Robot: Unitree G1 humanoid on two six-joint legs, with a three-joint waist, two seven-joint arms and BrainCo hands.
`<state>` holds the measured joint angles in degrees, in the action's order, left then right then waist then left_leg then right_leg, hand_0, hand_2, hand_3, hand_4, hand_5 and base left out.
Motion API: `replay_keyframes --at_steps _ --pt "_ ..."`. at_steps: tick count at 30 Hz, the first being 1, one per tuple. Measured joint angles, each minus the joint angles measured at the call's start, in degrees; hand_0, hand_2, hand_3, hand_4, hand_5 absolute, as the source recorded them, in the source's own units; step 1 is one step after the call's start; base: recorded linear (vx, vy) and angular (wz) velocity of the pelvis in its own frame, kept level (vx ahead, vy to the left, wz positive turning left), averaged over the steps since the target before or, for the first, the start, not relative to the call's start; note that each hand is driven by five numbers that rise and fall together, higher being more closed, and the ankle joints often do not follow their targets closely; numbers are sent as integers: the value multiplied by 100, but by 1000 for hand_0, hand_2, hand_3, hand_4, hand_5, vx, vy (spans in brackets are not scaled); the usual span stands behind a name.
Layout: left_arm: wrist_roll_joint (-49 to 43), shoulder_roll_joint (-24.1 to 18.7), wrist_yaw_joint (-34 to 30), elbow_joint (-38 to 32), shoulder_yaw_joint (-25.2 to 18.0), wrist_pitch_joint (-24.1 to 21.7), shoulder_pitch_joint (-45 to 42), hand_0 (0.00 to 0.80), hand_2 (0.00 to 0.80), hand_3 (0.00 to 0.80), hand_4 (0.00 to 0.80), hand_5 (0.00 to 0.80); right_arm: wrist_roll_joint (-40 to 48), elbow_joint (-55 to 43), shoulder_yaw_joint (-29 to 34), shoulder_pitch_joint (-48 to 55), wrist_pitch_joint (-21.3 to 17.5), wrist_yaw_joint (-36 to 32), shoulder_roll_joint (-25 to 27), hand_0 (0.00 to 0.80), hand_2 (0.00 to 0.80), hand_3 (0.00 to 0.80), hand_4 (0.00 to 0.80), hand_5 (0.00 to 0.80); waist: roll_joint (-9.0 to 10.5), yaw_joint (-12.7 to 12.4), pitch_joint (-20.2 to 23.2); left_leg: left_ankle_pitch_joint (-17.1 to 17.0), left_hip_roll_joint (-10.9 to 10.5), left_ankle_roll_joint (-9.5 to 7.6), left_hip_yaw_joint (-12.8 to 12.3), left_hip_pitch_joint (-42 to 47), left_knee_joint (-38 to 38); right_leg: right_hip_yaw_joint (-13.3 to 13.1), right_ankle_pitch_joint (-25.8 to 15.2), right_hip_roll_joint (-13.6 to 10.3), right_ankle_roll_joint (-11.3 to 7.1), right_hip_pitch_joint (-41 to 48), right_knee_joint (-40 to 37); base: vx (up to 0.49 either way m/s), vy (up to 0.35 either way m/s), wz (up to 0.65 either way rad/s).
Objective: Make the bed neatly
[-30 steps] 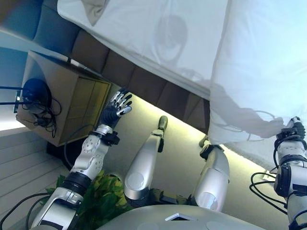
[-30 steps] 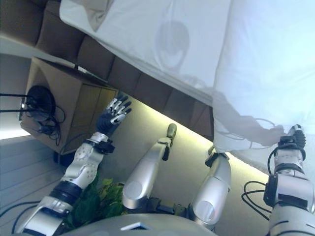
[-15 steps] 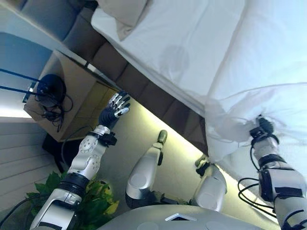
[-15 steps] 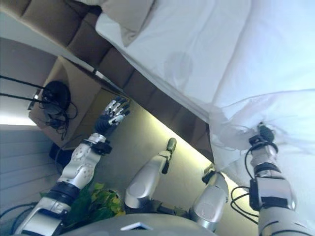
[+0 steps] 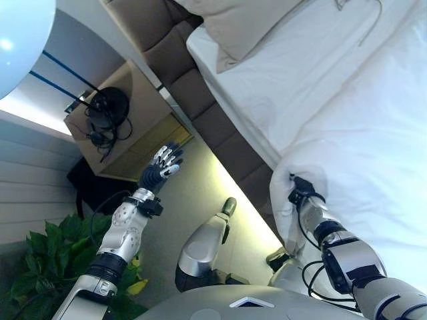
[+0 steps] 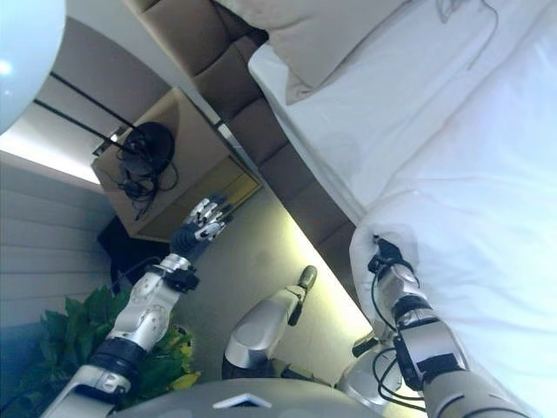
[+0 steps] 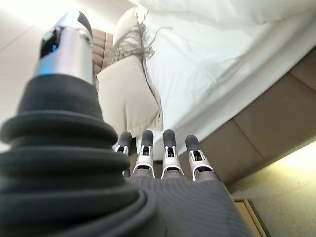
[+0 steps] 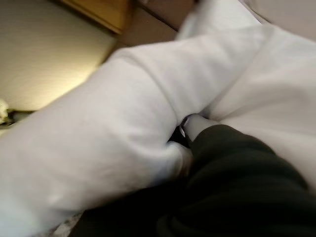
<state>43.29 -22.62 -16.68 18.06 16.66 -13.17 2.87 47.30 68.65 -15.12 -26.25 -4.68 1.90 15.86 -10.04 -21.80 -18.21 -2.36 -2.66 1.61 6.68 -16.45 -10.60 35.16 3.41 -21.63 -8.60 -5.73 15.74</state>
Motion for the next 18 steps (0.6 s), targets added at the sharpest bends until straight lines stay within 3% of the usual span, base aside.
replay_keyframes --at_steps 10,11,12,18 --pt "-204 15 -248 278 0 -2 -20 0 0 0 0 0 96 -3 -128 72 -23 340 -183 797 797 797 797 797 101 -111 60 -113 -14 25 137 -2 98 127 37 41 -39 116 -68 -18 -74 10" --pt "-204 12 -256 278 -4 -2 -27 0 0 0 0 0 118 -3 -110 100 -25 337 -178 104 104 104 104 104 125 -106 71 -112 -9 27 142 2 97 146 37 48 -39 136 -84 6 -91 6" --pt "-206 4 -269 277 -18 -3 -39 0 0 0 0 0 119 -9 -71 135 -25 320 -196 0 0 0 0 0 162 -116 90 -110 -4 30 136 2 100 145 37 58 -39 139 -104 16 -66 2" --pt "-386 -17 -374 279 -116 -4 -26 0 0 0 0 0 122 -73 261 615 8 -432 -302 0 0 0 0 0 389 -62 170 -102 51 24 -50 42 100 116 33 105 -34 186 -203 19 -33 -4"
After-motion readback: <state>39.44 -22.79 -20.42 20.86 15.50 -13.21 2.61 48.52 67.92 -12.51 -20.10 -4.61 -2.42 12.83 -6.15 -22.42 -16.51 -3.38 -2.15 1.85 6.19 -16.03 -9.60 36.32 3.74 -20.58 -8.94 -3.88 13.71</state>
